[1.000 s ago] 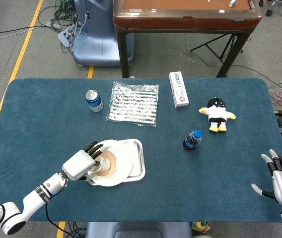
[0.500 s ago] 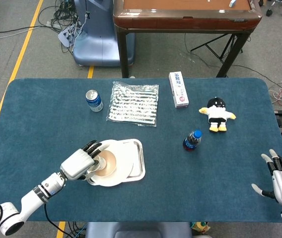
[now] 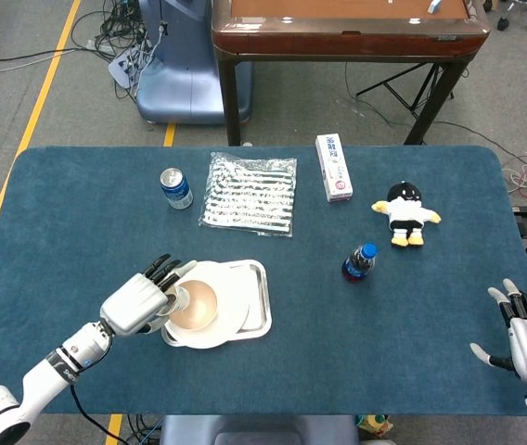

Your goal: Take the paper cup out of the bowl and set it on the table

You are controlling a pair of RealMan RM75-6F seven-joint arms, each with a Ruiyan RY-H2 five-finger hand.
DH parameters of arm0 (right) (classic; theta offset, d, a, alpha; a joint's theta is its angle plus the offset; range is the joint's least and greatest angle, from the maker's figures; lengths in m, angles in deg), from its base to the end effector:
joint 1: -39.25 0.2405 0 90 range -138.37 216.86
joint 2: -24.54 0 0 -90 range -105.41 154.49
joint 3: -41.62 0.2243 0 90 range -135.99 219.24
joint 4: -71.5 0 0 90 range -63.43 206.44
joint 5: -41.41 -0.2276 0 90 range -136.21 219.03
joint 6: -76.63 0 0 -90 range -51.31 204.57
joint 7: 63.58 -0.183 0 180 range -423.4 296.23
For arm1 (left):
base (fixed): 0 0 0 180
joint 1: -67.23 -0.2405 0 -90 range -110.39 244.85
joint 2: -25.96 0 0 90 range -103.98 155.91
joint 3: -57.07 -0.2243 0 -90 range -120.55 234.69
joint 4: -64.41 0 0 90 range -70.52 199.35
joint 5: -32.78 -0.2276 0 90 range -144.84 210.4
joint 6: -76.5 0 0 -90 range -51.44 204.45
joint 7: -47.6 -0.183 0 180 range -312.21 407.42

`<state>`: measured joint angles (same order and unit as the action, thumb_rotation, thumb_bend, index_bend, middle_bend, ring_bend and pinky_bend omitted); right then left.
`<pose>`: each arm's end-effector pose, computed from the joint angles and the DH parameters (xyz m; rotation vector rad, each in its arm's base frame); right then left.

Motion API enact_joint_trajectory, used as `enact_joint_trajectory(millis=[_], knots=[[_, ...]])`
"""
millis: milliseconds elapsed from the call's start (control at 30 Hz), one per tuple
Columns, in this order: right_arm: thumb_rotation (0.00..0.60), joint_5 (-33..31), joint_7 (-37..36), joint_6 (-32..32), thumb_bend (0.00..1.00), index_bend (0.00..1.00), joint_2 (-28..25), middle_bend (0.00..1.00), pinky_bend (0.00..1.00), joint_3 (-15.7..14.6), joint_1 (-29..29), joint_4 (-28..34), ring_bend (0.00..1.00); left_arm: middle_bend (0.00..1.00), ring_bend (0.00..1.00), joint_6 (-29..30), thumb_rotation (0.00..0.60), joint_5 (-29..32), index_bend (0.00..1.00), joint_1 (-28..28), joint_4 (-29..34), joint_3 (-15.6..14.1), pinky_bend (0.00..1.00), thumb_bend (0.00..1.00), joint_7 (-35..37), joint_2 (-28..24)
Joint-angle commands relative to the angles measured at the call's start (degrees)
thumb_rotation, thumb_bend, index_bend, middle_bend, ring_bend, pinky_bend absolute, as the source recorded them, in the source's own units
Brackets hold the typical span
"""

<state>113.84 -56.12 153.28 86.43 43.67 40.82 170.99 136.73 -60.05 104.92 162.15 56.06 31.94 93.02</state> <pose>-0.3270 -0.1885 0.1131 1.2717 -1.1347 0.6190 -0.1308 0.2945 0.0160 -2.1837 -0.4911 -0.8935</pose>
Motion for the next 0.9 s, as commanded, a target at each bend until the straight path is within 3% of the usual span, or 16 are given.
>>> enact_joint_trajectory(millis=[33,333,900], knots=[[0.600,0.22,-0.12,0.13,0.25,0.00,-0.06,0.00,0.00,-0.07,-0.06,0.04,0.00,0.00,0.00,0.02,0.600,0.42,0.63,-0.17,1.56,0.43,0.00,0.32,-1.56,-1.31],[0.600,-0.60,0.24,-0.26,0.25,0.00,0.13,0.00,0.00,0.17,0.17,-0.06,0.00,0.00,0.00,-2.31,0.600,2.11,0.62,1.09,1.61,1.87,0.00,0.32,-2.26,-3.06],[0.600,-3.61,2.28,-1.67,0.25,0.00,1.23,0.00,0.00,0.93,1.15,-0.22,0.00,0.00,0.00,-8.78,0.600,2.63,0.62,6.71,-13.88,3.87,0.00,0.32,7.69,1.19]])
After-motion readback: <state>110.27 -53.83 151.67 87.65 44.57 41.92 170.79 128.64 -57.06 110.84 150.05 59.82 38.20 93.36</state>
